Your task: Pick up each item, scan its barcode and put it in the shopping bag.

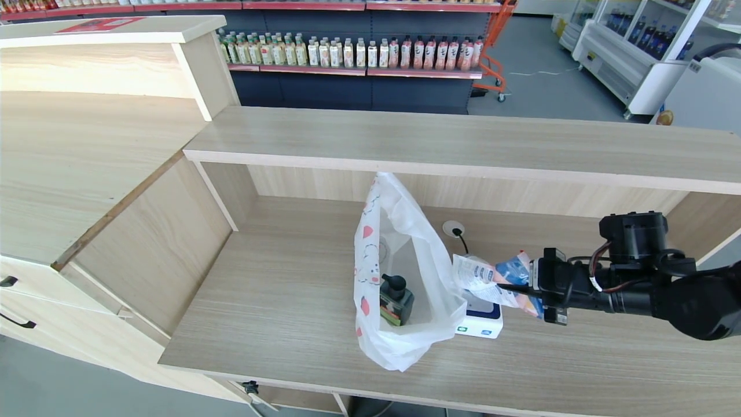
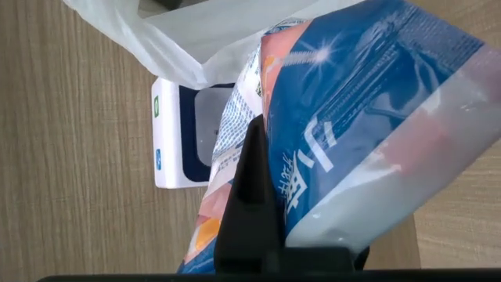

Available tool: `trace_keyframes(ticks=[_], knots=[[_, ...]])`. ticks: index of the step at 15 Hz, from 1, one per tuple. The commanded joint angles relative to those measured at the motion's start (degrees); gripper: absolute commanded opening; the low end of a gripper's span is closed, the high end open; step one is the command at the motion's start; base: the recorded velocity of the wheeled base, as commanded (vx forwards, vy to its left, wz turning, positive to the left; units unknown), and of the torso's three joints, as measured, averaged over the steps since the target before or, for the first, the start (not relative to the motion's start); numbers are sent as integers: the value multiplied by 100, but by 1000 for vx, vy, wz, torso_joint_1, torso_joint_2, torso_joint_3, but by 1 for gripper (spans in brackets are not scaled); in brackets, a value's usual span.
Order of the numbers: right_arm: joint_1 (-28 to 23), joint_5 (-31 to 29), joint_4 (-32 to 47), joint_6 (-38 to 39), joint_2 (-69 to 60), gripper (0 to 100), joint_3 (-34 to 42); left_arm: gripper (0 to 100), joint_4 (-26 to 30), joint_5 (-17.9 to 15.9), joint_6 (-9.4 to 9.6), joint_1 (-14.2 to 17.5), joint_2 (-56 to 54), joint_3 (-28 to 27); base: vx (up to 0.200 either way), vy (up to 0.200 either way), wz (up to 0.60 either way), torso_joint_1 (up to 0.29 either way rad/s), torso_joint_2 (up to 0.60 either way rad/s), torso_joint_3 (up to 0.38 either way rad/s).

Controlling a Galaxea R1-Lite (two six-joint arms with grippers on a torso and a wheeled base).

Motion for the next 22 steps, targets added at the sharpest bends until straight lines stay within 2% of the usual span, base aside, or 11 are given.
trace_keyframes(ticks=[1, 8, 10, 12, 13, 16, 17, 18, 19, 20, 22], knots=[[25, 9, 1, 3, 43, 0, -96, 100, 0, 4, 0, 0, -2, 0, 0, 0, 0, 0, 0, 0], [34, 18, 1, -6, 69, 0, -114, 100, 0, 4, 0, 0, -2, 0, 0, 0, 0, 0, 0, 0], [16, 27, 80, 425, -370, 0, -114, 100, 0, 4, 0, 0, -2, 0, 0, 0, 0, 0, 0, 0], [16, 0, 195, 1506, -977, 0, -105, 100, 0, 4, 0, 0, -2, 0, 0, 0, 0, 0, 0, 0], [34, -79, 335, 2807, -1662, 0, -87, 100, 0, 4, 0, 0, -2, 0, 0, 0, 0, 0, 0, 0], [183, -131, 696, 5382, -2506, 0, -70, 100, 0, 4, 0, 0, -2, 0, 0, 0, 0, 0, 0, 0], [245, -237, 783, 6085, -2559, 0, -70, 100, 0, 4, 0, 0, -2, 0, 0, 0, 0, 0, 0, 0], [298, -369, 819, 6472, -2559, 0, -79, 100, 0, 4, 0, 0, -2, 0, 0, 0, 0, 0, 0, 0], [509, -624, 863, 7377, -2541, 0, -70, 100, 0, 4, 0, 0, -2, 0, 0, 0, 0, 0, 0, 0], [579, -685, 871, 7711, -2524, 0, -52, 100, 0, 4, 0, 0, -2, 0, 0, 0, 0, 0, 0, 0], [623, -694, 880, 7825, -2506, 0, 45, 100, 0, 4, 0, 0, -2, 0, 0, 0, 0, 0, 0, 0]])
